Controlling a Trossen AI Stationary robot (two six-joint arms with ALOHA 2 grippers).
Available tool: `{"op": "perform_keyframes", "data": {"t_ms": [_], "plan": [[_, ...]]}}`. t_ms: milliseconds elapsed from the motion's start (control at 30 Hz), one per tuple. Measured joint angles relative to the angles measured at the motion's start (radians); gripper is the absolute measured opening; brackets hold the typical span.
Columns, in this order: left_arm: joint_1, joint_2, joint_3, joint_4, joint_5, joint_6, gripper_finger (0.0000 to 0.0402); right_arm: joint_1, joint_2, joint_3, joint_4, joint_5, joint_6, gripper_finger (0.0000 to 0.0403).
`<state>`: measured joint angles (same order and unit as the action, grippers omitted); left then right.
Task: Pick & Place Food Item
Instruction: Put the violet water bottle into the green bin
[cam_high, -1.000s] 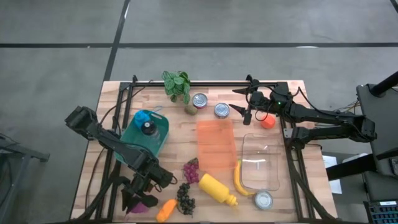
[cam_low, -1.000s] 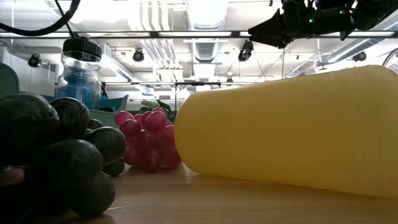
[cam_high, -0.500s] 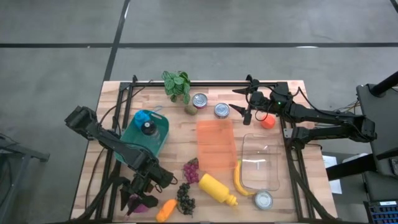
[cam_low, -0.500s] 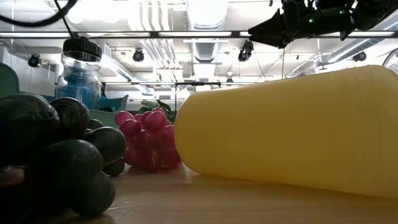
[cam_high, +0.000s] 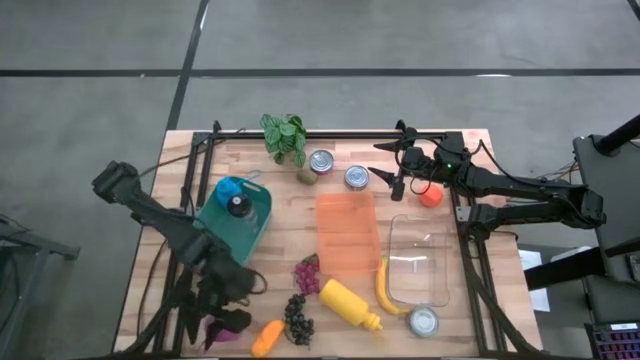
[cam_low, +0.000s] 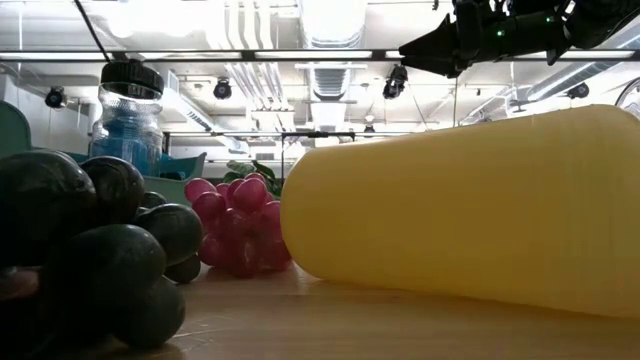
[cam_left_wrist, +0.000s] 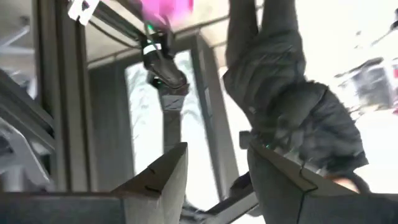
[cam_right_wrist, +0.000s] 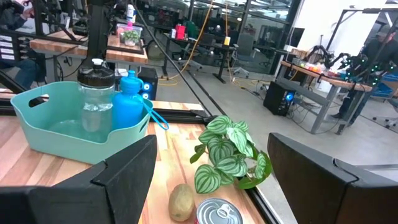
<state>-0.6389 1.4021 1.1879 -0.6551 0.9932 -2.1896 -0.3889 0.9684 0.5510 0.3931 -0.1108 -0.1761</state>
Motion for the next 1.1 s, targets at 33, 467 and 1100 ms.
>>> {"op": "perform_keyframes", "data": {"t_ms": [33, 467, 1100], "plan": [[-0.019, -0.015, 0.021, -0.019, -0.044, -0.031, 0.0172, 0.000, 0.000, 0.000, 0.000, 0.000, 0.000, 0.0305], [-0.280, 0.047, 0.465, -0.614, -0.794, -0.198, 0.0172, 0.000, 0.000, 0.000, 0.000, 0.000, 0.000, 0.0305], [-0.335, 0.205, 0.557, -0.855, -0.997, -0.160, 0.0172, 0.000, 0.000, 0.000, 0.000, 0.000, 0.000, 0.0305]]}}
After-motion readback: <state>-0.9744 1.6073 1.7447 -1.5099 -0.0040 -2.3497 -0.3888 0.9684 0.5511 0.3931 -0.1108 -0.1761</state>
